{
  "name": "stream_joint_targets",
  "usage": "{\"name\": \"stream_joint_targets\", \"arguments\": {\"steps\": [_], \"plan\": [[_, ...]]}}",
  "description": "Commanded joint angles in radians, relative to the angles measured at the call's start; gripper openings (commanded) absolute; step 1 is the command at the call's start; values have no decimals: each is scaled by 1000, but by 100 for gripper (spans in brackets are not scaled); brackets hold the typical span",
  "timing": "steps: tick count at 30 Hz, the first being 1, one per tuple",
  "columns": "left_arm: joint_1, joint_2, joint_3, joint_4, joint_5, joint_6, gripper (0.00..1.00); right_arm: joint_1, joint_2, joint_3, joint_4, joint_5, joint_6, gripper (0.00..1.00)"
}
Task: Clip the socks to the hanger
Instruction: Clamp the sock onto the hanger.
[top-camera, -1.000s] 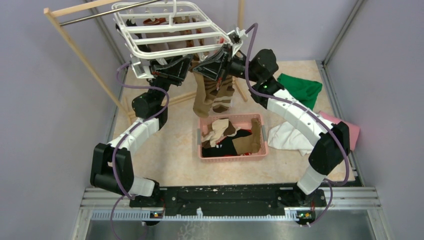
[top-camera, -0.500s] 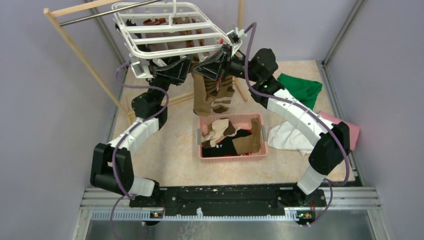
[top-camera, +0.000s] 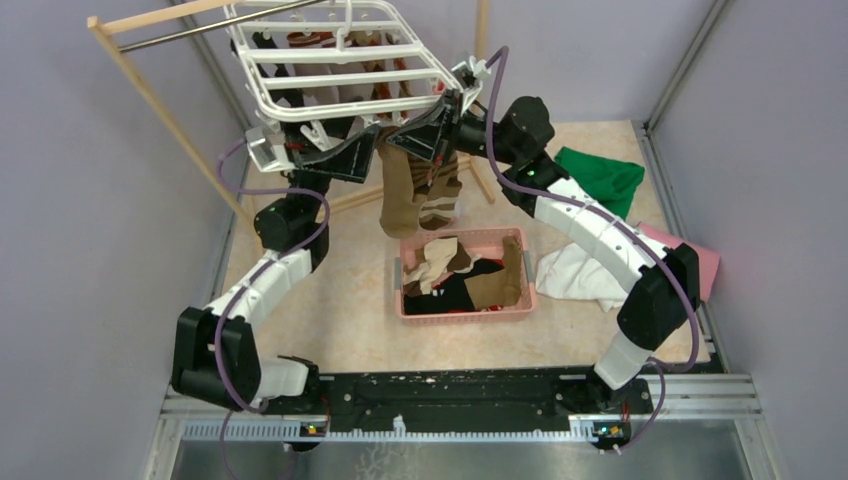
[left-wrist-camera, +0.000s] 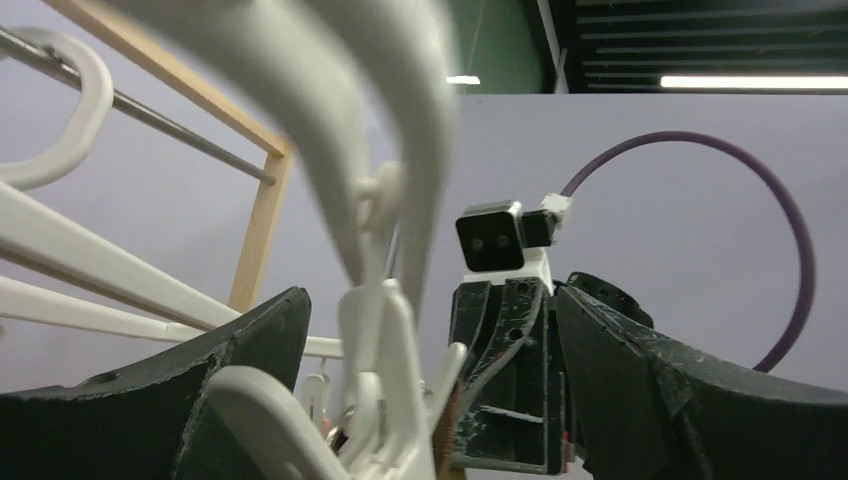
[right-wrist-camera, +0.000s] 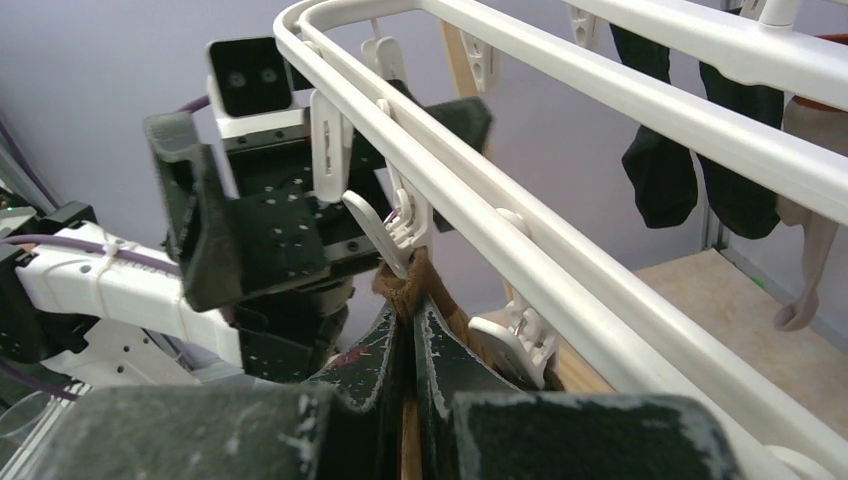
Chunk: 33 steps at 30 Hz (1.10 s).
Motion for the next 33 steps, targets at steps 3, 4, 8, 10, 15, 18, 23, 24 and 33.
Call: {"name": "stream_joint_targets", "arguments": {"steps": [3,4,8,10,15,18,23,24,33], "plan": [[6,-159,-95,41,-27,69,98,-14,-21,18,-1,18,-32,0],[7,-181,-113,13,-33,79,98,-14,-20,18,-7,21,-38,0],[7,-274,-166,-115,-37,125,98,-13,-18,18,-37,38,-65,0],[7,-317,-176,-198,-31,149,98,-14,-20,17,-48,42,-72,0],[7,-416,-208,-345,-30,201,98,-13,-30,3,-61,46,-90,0],[7,-458,-230,-403,-30,219,98,-13,-36,-12,-37,32,-83,0],[7,-518,-248,-502,-13,271,95,-14,-52,-42,5,14,-67,0],[7,-530,-249,-527,-13,284,95,-15,-53,-44,3,12,-69,0],[7,-648,-203,-938,25,470,98,-30,-107,-96,-54,-56,-163,30]]}}
